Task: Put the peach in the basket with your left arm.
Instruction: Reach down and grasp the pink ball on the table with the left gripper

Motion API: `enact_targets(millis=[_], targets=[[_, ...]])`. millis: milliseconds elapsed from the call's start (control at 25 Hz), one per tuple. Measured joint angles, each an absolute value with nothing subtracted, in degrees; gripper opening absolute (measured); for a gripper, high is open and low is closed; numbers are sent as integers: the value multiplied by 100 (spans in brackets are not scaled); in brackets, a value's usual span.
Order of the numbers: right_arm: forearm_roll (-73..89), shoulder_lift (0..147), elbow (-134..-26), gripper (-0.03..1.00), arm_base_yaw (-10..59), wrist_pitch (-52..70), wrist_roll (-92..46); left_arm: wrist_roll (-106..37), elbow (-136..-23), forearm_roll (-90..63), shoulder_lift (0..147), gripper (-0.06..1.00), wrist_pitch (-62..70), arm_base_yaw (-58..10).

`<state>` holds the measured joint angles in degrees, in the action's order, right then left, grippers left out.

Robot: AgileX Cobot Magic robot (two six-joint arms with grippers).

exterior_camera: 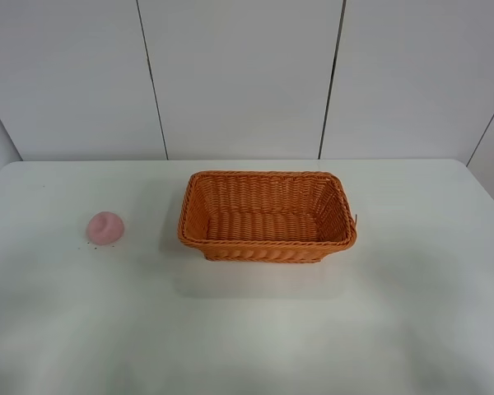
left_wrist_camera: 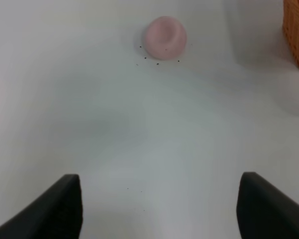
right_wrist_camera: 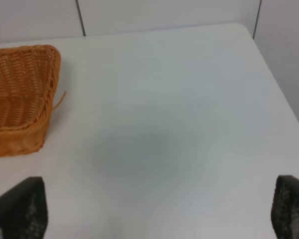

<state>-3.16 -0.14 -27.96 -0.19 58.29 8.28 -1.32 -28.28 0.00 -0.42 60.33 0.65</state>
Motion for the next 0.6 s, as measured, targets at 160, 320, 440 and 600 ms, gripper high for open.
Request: enact_targets(millis=[160,320,440,600], targets=[[-316,-14,-2796,69,-19,5829,828,-132,-2828,0,-42,76,6033,65],[-316,-14,-2796,69,-19,5829,828,-132,-2840,0,-42,76,6033,65],[-316,-14,-2796,69,-19,5829,828,-132,-3075,-62,264,76,6033,65],[-316,-14,-2796,69,-19,5829,828,-132,-3527,-268,1451,76,5995,65]])
